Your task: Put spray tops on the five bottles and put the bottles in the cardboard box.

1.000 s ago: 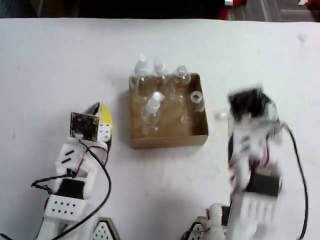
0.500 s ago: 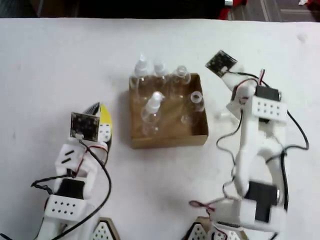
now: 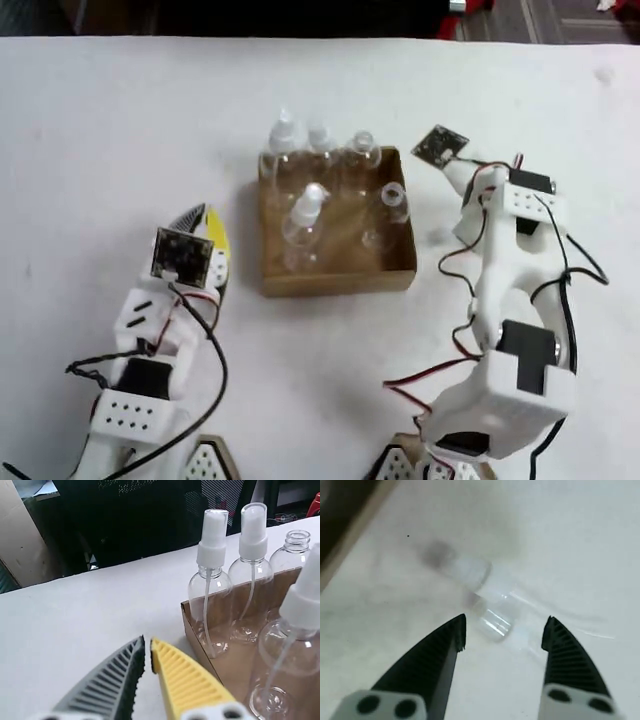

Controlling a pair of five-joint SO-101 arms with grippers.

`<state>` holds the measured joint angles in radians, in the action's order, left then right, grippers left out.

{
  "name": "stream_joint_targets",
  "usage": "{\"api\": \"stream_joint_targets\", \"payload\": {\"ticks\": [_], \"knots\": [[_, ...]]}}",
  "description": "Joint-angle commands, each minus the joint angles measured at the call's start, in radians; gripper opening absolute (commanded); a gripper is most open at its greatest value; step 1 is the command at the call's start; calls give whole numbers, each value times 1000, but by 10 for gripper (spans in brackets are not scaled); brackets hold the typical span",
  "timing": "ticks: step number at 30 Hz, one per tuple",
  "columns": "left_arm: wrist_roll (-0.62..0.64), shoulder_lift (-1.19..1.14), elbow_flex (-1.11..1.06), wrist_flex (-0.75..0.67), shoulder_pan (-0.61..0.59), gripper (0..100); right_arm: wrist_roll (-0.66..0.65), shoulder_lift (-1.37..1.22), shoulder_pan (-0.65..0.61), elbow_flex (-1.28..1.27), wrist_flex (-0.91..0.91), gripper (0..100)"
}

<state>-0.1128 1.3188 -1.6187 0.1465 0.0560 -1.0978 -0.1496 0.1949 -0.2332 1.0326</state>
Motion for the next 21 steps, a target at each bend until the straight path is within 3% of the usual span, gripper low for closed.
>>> {"api": "stream_joint_targets", "payload": {"ticks": [1,21], "knots": [[-12,24,3,-23,13,24,-14,-18,-21,49,-16,234],[-12,24,3,-23,13,24,-5,-179,-39,49,-191,225]]}}
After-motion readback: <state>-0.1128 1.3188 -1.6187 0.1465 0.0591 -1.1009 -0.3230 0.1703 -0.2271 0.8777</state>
